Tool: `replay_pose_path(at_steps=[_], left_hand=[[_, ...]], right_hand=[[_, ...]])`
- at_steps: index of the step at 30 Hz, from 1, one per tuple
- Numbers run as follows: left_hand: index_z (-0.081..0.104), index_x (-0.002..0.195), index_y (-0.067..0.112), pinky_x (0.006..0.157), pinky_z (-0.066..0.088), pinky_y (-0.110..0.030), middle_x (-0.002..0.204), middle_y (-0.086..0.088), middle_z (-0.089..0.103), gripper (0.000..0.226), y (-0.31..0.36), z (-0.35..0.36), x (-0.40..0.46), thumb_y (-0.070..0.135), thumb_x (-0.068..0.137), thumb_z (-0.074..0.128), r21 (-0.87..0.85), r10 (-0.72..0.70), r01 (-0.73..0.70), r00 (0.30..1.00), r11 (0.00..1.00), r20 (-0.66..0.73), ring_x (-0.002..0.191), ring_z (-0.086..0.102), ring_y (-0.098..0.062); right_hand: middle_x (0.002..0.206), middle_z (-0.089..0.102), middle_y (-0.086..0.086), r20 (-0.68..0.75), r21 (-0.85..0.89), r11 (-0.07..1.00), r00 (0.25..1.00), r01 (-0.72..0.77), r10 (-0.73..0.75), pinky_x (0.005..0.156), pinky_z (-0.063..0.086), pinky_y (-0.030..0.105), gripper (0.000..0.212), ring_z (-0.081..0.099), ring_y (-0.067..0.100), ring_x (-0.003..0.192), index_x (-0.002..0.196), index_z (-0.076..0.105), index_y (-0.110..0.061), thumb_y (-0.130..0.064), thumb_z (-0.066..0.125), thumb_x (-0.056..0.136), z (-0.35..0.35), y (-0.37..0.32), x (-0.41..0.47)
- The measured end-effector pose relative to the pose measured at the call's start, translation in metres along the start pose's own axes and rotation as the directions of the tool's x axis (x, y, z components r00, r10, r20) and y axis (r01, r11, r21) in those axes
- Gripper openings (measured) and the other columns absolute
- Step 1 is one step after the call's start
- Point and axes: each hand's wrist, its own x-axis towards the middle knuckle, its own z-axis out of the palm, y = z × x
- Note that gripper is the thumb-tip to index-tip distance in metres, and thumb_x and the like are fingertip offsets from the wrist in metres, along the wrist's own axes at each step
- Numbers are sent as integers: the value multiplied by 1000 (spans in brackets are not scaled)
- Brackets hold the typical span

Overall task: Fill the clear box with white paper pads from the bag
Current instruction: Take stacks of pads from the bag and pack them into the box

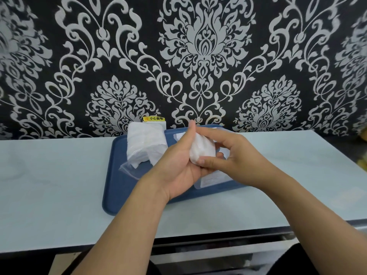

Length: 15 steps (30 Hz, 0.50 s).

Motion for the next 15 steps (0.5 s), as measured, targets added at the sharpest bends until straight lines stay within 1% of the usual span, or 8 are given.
replay_pose_path(at_steps=[3, 5, 7, 9, 10, 11, 13, 15], left_hand=[[58, 134, 1, 75, 58, -29, 114, -12, 66, 55, 0, 1, -1, 35, 91, 61, 15, 15, -15, 1000, 1000, 24, 88, 65, -22], [53, 138, -1, 70, 58, -28, 116, -12, 63, 56, -2, 0, -2, 21, 88, 65, 66, 27, -29, 999, 997, 29, 94, 63, -25], [51, 140, -1, 74, 59, -29, 122, -15, 60, 57, -3, -2, -2, 15, 87, 66, 105, 29, -33, 999, 994, 46, 105, 60, -29], [52, 139, 1, 79, 60, -30, 130, -22, 60, 60, -2, -3, -2, 17, 84, 72, 108, 29, -35, 998, 994, 57, 109, 63, -29], [54, 138, 2, 82, 61, -32, 133, -25, 60, 64, -1, -4, -2, 22, 81, 75, 103, 30, -36, 998, 994, 59, 109, 66, -29], [55, 137, 2, 86, 60, -35, 134, -26, 61, 66, 0, -4, -3, 27, 80, 75, 97, 25, -31, 998, 995, 62, 108, 68, -28], [57, 135, 2, 95, 57, -41, 133, -24, 63, 61, 1, -5, -5, 38, 87, 67, 99, 5, -11, 998, 995, 68, 111, 68, -29], [58, 133, 3, 98, 55, -44, 133, -22, 63, 54, 2, -5, -6, 41, 96, 55, 109, -8, 3, 999, 994, 47, 119, 65, -31]], right_hand=[[123, 61, -22, 9, -36, 999, 999, -34, 34, 86, 45, 9, 84, 57, -9, 105, 148, 46, -26, -23, 87, 75, -3, -3, -3], [126, 59, -18, -20, -31, 998, 998, -57, 57, 81, 49, 12, 96, 57, -5, 107, 148, 45, -29, -23, 93, 65, -2, -5, -3], [122, 62, -19, -38, -38, 998, 998, -46, 45, 76, 53, 18, 89, 59, 1, 106, 140, 53, -29, -18, 95, 62, 1, -5, -2], [107, 67, -13, -64, 0, 1000, 998, -20, 20, 66, 50, 18, 69, 62, 6, 96, 124, 63, -25, -10, 93, 64, 2, -5, 0], [102, 69, -10, -83, 5, 1000, 997, -3, 4, 64, 48, 17, 59, 63, 7, 94, 117, 66, -23, -8, 90, 66, 2, -6, 0], [99, 70, -8, -99, -5, 1000, 995, 10, -10, 66, 47, 17, 52, 64, 9, 94, 113, 67, -22, -8, 89, 68, 1, -6, 0], [99, 71, -7, -112, -12, 1000, 993, 17, -18, 72, 52, 22, 48, 66, 12, 95, 111, 68, -20, -10, 88, 69, 0, -6, 1], [105, 70, -9, -99, 7, 1000, 995, 5, -5, 77, 52, 20, 57, 66, 10, 99, 119, 66, -20, -13, 91, 68, 1, -5, 2]])
